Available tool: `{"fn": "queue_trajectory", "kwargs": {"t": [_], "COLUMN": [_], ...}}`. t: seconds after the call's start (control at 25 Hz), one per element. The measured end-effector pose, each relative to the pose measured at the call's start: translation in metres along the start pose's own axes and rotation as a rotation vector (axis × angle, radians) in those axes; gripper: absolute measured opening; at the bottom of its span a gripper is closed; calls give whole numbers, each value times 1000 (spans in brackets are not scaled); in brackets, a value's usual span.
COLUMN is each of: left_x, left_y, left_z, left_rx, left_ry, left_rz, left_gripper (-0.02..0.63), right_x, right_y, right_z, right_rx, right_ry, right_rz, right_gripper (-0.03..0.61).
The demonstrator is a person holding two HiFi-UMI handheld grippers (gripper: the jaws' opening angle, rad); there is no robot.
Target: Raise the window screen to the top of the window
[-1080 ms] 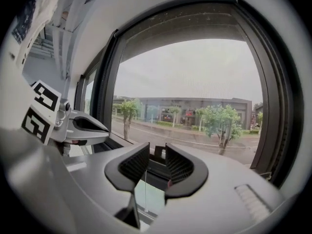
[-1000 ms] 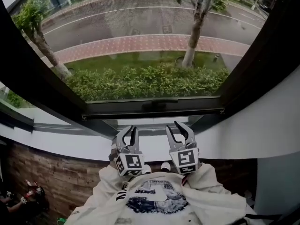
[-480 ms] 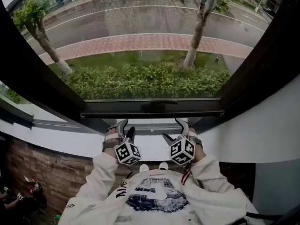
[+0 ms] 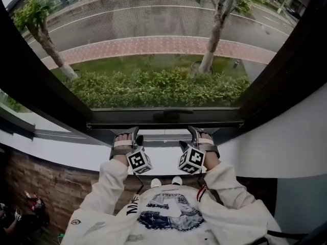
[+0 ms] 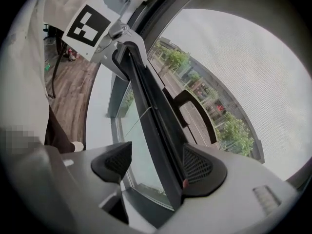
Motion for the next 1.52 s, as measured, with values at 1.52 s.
{"fn": "queue_trajectory", "kwargs": {"t": [1.52], "left_x": [-10], "left_y": [-20], "left_z": [20], "left_rx": [-157], "left_ry": [-52], "left_rz": [-138], "left_gripper": [123], "right_x": [9], "right_y": [-23], "right_z": [7], "right_rx": [-106], "right_ry": [221], "right_rz": [197], "right_gripper": [144]}}
Point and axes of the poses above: the fingertips, and each gripper's own axes: y backward along the fingers, x to its right, z out of its underside, the point moved 5 cm from there along y, backward along the fingers, and after that the axes turned 5 degrees about z, right-handed, at the moved point
